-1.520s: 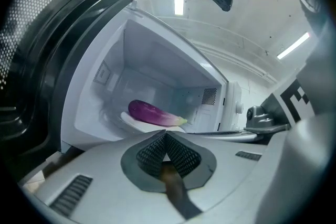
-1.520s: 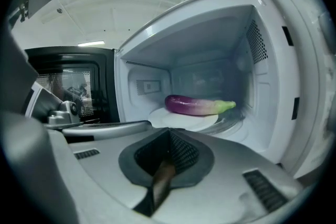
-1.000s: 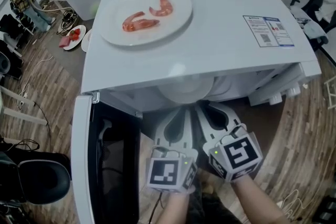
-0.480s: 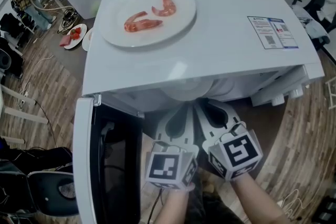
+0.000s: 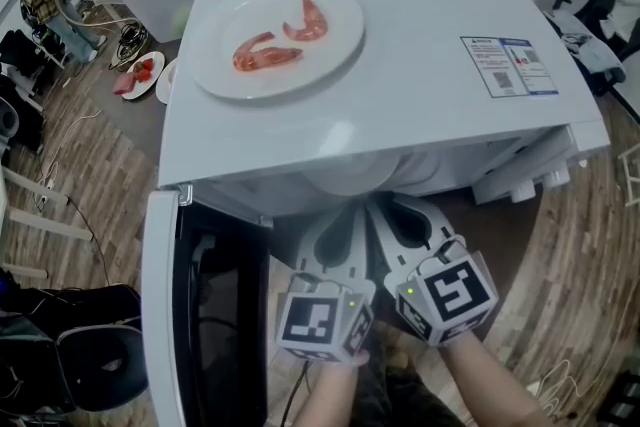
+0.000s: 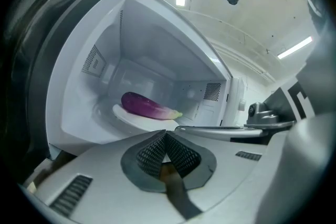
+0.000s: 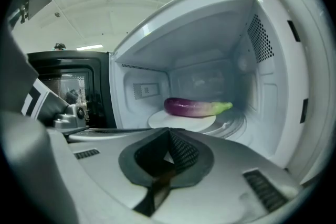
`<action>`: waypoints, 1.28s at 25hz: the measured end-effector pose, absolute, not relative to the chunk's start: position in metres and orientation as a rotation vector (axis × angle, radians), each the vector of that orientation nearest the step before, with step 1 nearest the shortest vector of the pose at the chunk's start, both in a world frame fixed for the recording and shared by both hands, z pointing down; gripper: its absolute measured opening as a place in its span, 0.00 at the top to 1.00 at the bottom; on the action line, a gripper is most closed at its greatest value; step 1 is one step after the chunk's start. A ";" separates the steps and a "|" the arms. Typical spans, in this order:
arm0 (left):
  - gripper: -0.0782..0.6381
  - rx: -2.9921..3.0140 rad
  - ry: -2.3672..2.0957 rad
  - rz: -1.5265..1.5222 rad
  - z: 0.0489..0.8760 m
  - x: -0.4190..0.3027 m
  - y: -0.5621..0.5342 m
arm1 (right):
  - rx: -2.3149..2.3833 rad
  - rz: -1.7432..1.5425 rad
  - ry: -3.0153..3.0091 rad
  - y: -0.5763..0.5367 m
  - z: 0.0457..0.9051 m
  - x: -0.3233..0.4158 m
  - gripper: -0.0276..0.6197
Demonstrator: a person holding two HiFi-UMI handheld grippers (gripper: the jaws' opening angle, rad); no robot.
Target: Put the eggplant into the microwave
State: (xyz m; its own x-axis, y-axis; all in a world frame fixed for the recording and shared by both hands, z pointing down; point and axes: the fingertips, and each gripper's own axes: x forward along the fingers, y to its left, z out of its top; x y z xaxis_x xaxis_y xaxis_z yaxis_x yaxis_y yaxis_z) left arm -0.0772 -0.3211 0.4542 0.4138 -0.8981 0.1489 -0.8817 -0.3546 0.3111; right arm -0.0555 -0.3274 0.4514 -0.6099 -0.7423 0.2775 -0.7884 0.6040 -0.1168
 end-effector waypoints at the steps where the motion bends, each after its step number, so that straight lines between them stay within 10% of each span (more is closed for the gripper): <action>1: 0.89 2.340 -1.534 -0.063 0.454 -0.076 -0.320 | 1.279 0.327 -2.629 -0.326 0.450 -0.054 0.95; 32: 0.89 2.404 -1.556 -0.036 0.410 -0.026 -0.191 | 1.131 0.235 -2.709 -0.188 0.401 0.008 0.95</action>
State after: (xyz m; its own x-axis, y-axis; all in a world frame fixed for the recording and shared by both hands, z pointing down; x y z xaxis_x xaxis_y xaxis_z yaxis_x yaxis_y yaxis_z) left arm -0.0258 -0.1912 0.4097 0.4207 -0.8981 0.1281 -0.8912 -0.3827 0.2435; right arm 0.0085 -0.1880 0.4009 -0.6888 -0.6839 0.2403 -0.7151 0.6955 -0.0703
